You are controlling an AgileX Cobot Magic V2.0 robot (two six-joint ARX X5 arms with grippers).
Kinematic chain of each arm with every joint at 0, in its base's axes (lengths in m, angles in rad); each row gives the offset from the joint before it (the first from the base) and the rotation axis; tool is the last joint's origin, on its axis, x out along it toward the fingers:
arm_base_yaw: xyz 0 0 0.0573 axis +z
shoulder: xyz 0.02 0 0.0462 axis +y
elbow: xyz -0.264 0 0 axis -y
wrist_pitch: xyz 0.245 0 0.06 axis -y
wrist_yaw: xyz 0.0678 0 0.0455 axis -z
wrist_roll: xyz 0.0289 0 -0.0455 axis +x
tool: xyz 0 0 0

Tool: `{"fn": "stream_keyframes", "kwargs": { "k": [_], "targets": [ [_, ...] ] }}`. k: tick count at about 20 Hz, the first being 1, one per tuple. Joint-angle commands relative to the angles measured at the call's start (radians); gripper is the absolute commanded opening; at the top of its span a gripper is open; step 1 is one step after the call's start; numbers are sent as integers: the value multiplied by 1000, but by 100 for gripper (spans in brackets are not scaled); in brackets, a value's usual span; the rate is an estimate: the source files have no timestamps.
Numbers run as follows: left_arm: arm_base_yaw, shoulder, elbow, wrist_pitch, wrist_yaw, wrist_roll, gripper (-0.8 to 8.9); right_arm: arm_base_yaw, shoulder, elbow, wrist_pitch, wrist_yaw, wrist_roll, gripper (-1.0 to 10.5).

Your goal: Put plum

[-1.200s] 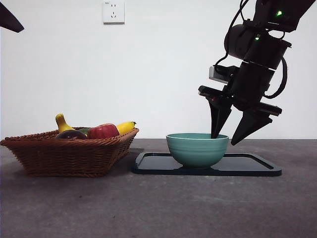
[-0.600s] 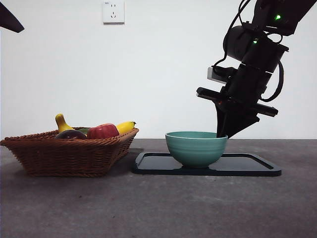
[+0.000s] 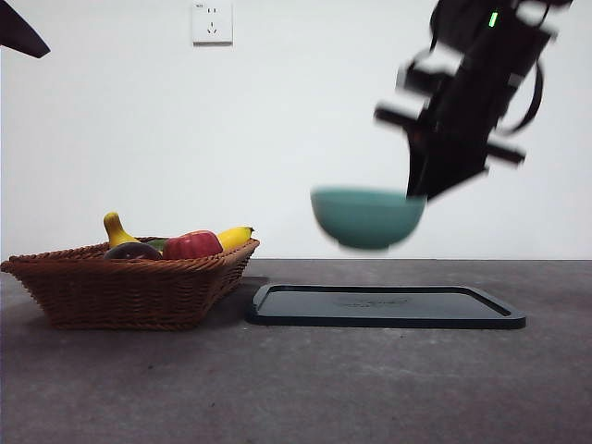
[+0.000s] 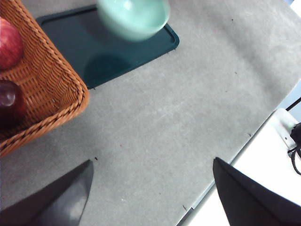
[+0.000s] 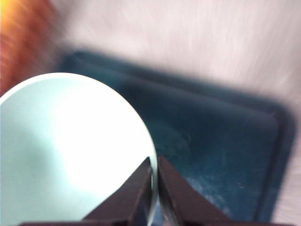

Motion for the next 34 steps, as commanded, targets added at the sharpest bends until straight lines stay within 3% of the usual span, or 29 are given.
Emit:
{"fn": "stream_keyframes", "kwargs": {
  "k": [1, 8, 11, 15, 22, 34],
  "targets": [
    [-5, 8, 9, 11, 5, 9, 402, 5, -72, 23, -32, -2, -2, 13],
    [-5, 8, 9, 11, 5, 9, 402, 59, -332, 12, -280, 3, -51, 13],
    [-5, 8, 9, 11, 5, 8, 402, 99, -420, -56, -290, 8, -51, 13],
    [-5, 8, 9, 11, 5, 8, 402, 156, -468, -211, -245, 18, -42, 13],
    [-5, 8, 9, 10, 5, 8, 402, 235, -451, -478, 3, 43, 35, 13],
    [-5, 8, 9, 10, 5, 8, 402, 268, -301, -543, 107, 60, 44, 13]
  ]
}}
